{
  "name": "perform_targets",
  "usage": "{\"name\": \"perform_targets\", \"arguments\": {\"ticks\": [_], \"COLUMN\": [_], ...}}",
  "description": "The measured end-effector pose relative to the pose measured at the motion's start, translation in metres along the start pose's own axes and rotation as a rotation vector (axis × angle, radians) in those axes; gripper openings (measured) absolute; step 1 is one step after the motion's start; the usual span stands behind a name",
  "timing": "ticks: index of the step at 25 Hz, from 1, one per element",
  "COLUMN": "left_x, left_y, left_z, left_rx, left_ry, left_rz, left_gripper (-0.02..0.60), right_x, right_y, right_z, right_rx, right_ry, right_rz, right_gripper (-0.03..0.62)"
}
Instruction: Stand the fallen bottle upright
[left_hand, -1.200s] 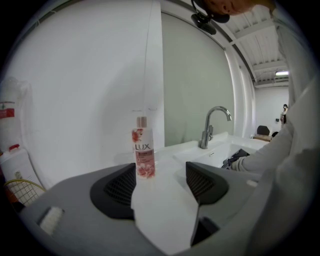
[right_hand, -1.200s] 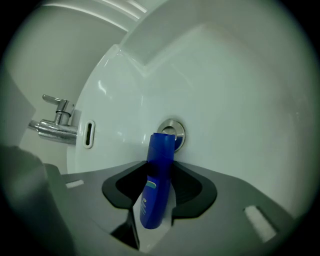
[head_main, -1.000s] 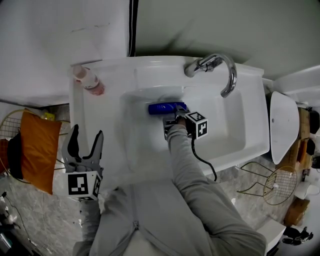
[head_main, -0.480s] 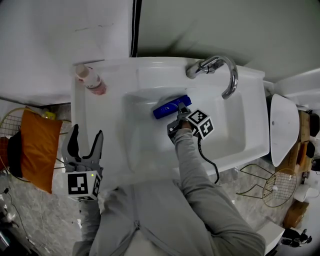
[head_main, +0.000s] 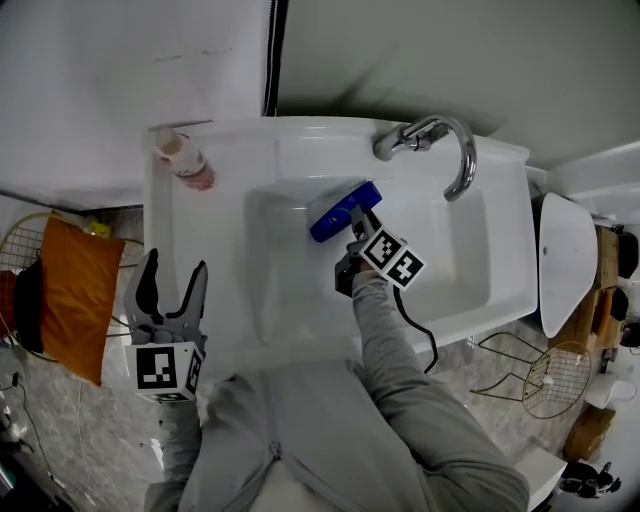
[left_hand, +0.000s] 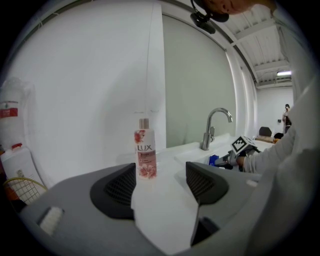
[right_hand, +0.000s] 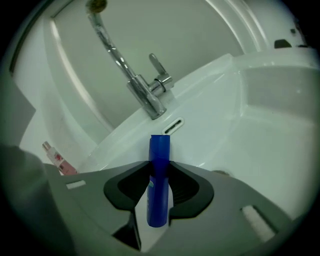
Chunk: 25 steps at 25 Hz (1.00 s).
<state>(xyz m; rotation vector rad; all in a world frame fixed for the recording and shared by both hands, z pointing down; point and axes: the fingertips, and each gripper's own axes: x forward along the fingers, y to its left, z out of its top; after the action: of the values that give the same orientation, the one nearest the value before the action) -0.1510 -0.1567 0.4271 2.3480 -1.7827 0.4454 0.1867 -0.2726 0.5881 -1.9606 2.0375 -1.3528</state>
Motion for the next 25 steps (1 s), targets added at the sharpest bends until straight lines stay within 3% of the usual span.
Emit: {"name": "perform_targets", "arguments": {"ticks": [8,17,25], "left_x": [-0.001,-0.005,-0.007], "left_y": [0.001,0.001,0.005], "left_z": [0.001,0.002,-0.003], "left_rx": [-0.021,-0.01,-0.041], "left_ry": [-0.019,-0.02,-0.034], "left_rz": [0.009,0.008,0.022], "left_gripper": [0.339,0.339,0.339], "right_x": [-0.013,-0.032,-0.061], "right_y": [0.033,0.069,0.12], "right_z": [0.004,0.016,0.056], "right_rx": [-0.296,-0.474,-0.59], "right_ry": [-0.036,-0.11,-0.263], "right_rz": [0.037,0.12,0.221], "right_gripper": [0.115,0.112,0.112]}}
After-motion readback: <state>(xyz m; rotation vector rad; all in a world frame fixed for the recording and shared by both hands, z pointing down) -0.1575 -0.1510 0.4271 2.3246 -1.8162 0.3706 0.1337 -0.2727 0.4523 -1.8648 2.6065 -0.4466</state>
